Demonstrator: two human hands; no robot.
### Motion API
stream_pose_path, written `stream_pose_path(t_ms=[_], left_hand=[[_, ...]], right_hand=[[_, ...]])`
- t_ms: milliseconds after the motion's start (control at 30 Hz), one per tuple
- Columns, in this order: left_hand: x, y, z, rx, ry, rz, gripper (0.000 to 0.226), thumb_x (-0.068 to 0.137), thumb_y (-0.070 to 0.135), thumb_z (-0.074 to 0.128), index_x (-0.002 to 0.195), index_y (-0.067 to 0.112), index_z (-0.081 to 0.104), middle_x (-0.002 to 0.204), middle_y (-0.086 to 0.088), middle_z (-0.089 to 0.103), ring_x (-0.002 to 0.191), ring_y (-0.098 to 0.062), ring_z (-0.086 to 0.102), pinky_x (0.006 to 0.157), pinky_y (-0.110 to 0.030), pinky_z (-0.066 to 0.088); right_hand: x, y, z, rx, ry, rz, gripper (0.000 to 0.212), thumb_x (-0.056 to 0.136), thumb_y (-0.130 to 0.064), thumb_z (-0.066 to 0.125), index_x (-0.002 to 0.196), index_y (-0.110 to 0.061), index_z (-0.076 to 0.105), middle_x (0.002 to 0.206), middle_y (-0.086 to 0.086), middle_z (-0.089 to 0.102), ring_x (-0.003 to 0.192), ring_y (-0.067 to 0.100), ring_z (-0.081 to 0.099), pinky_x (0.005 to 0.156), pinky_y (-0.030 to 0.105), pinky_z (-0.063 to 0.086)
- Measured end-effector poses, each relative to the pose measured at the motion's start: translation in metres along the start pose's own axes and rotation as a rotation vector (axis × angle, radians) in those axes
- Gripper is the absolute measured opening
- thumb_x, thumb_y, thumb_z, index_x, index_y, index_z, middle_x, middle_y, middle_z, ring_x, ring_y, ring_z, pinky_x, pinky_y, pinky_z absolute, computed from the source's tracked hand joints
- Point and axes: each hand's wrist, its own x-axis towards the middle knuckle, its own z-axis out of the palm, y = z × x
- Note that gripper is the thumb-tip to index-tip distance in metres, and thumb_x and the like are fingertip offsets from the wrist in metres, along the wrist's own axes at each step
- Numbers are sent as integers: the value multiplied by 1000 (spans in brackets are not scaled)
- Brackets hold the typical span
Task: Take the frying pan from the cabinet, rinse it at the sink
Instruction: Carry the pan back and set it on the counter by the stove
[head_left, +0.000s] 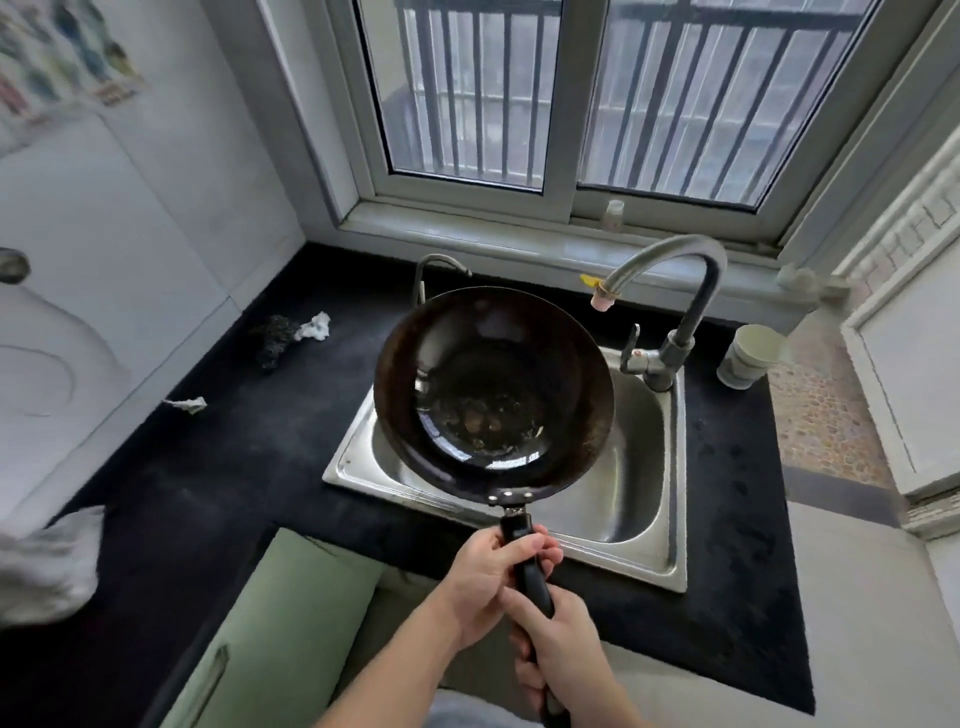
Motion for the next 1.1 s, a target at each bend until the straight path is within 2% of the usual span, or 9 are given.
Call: stream_pose_path(t_ms=[233,433,667,933,1100], left_hand=[[-26,-42,46,-112,166,184,10,93,-3,56,103,-3,60,84,-12,66,81,-20,66,78,-28,54],[-70,-69,61,-162,354,311,10,92,-2,58,102,-3,59,82,-11,67,78,-20,66,75,-27,55],[-131,-103,47,-286,478,474,11,93,-1,57,104,-3,58,83,-11,66,79,-21,65,74,-27,54],[-230,-164,10,-467,674,671,23,83,6,65,103,-3,59,86,-13,65,79,-23,65,72,-28,54],[-314,-220,-15,-536,824,786,12,90,-1,59,102,-4,58,85,-13,64,77,-22,65,71,-27,53]], right_hand=[[-22,-2,-56,-101,-274,64,28,85,-6,71,61,-7,56,43,3,46,32,13,36,36,19,29],[-53,7,-62,-205,-433,84,30,80,-9,73,57,-9,54,43,5,45,31,15,35,36,20,30],[-86,23,-44,-361,-636,74,28,78,-14,76,59,-11,55,45,4,48,34,16,36,37,22,30],[-152,66,12,-551,-881,173,23,76,-12,72,63,-10,53,48,7,45,34,16,34,38,20,30],[-215,114,56,-706,-1049,168,23,80,-9,70,64,-9,54,47,3,46,33,16,36,37,21,31]])
